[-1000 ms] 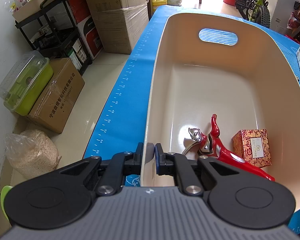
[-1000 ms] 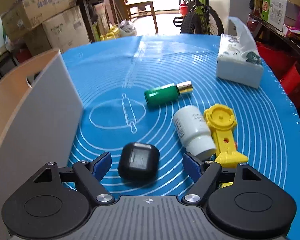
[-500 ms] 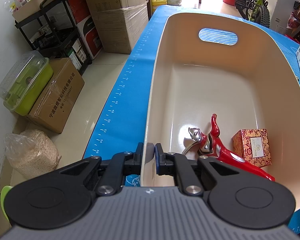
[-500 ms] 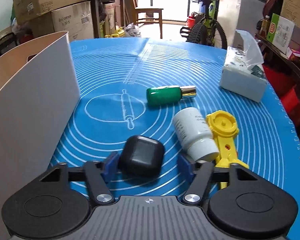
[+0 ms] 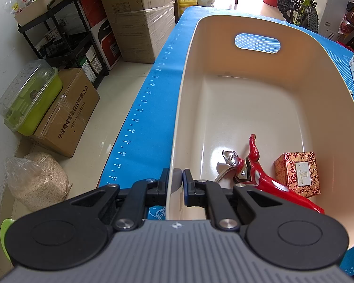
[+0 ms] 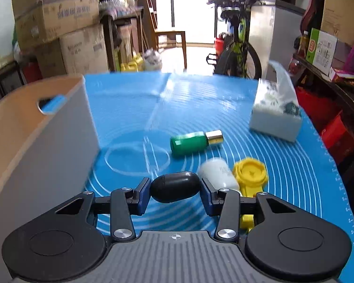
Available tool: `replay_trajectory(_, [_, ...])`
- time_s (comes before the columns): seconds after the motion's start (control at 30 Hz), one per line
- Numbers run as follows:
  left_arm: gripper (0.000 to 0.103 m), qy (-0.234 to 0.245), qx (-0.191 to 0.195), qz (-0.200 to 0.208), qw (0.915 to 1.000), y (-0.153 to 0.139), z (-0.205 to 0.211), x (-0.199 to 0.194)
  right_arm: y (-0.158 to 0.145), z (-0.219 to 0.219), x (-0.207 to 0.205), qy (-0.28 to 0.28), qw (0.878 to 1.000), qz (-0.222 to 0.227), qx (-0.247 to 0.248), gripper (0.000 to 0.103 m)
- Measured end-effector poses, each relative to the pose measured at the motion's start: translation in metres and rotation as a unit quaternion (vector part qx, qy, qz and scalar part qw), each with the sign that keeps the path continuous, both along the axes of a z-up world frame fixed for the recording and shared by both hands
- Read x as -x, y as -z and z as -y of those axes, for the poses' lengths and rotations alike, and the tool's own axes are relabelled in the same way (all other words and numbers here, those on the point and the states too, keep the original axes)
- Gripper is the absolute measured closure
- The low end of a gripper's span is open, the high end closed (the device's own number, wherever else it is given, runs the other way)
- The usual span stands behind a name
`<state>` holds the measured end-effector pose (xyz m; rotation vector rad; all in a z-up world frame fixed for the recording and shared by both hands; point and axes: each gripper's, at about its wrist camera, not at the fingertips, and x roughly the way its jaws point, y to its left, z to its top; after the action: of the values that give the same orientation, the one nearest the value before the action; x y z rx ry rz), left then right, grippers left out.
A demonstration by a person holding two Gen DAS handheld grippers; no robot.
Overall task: Organize rigid objects
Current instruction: 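Lower the right gripper onto the black earbud case and grasp it, then carry the earbud case into the basket and open the right gripper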
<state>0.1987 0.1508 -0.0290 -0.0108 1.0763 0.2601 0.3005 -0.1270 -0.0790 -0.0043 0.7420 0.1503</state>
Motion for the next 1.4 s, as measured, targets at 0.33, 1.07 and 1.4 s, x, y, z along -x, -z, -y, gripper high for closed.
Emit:
replay_trajectory(0.33, [0.09,0.0,0.0,0.0,1.0,0.0,0.0,0.0,-0.012,0.002,0.003,0.009,1.0,0.01,-0.008,0.053])
replay_trajectory(1.07, [0.09,0.0,0.001,0.0,1.0,0.0,0.0,0.0,-0.074,-0.098,0.059,-0.181,0.98,0.053,-0.057,0.053])
replay_trajectory(1.4, [0.09,0.001,-0.001,0.001,1.0,0.0,0.002,-0.001,-0.047,-0.138,0.075,-0.255,0.967,-0.013,0.016,0.053])
